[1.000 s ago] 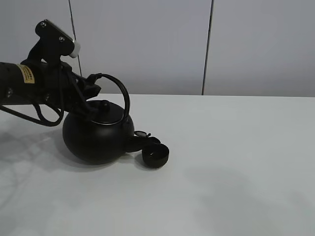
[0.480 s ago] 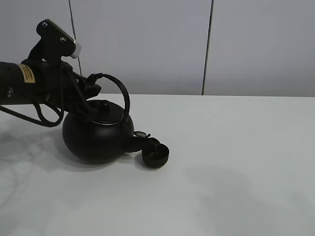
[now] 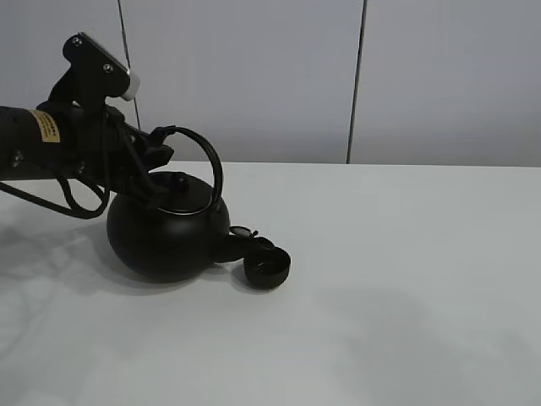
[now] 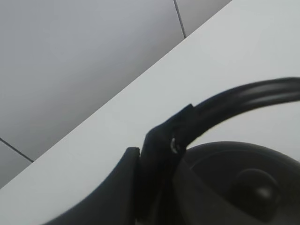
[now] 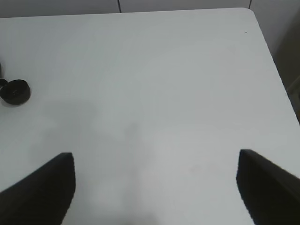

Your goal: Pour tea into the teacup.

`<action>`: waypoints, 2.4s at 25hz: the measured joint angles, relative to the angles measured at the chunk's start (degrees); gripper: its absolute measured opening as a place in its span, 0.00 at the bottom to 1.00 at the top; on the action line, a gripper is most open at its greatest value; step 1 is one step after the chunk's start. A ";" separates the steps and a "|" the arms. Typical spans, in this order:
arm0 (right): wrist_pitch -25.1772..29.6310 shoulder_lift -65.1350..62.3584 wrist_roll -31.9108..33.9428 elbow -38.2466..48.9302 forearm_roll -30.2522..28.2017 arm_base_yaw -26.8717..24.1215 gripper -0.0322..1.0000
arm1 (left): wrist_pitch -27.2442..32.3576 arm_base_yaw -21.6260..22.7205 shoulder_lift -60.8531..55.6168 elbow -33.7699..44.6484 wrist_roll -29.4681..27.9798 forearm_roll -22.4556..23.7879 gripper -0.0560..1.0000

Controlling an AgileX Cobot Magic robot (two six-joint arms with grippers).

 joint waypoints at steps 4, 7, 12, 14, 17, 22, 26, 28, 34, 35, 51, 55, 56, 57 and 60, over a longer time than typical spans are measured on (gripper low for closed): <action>0.00 0.00 0.00 0.00 0.00 0.00 0.65 | 0.00 0.00 0.00 0.00 0.82 0.00 0.16; 0.00 0.00 0.00 0.00 0.00 0.00 0.65 | 0.00 0.00 0.00 0.00 0.97 0.00 0.16; 0.00 0.00 0.00 0.00 0.00 0.00 0.65 | 0.00 0.00 0.00 0.00 1.10 0.00 0.16; 0.00 0.00 0.00 0.00 0.00 0.00 0.65 | -0.05 0.00 0.00 0.00 1.40 0.00 0.16; 0.00 0.00 0.00 0.00 0.00 0.00 0.65 | -0.10 0.00 0.00 0.00 2.05 -0.04 0.16; 0.05 0.00 0.00 0.00 0.00 0.00 0.65 | -0.10 0.00 0.00 -0.05 2.28 -0.04 0.16; 0.05 0.00 0.00 0.00 0.00 0.00 0.65 | -0.10 0.00 0.00 -0.05 2.28 -0.11 0.16; 0.05 0.00 0.00 0.00 0.00 0.00 0.65 | -0.10 0.00 0.00 -0.05 2.47 -0.16 0.16; 0.05 0.00 0.00 0.00 0.00 0.00 0.65 | -0.34 0.00 0.00 -0.05 3.62 -0.22 0.16; 0.05 0.00 0.00 0.00 0.00 0.00 0.65 | -0.34 0.00 0.00 -0.05 3.68 -0.22 0.16; -0.02 0.00 0.00 0.00 0.00 0.00 0.65 | 2.94 0.00 0.00 -2.67 4.51 -0.02 0.16; -0.02 0.00 0.00 0.00 0.00 0.00 0.65 | 2.99 0.00 0.00 -2.67 3.85 0.02 0.16; -0.02 0.00 0.00 0.00 0.00 0.00 0.65 | 2.99 0.00 0.00 -2.67 2.87 0.02 0.16; -0.02 0.00 0.00 0.00 0.00 0.00 0.65 | 2.99 0.00 0.00 -2.67 1.78 0.02 0.16; -0.02 0.00 0.00 0.00 0.00 0.00 0.65 | 2.99 0.00 0.00 -2.67 -1.92 0.04 0.16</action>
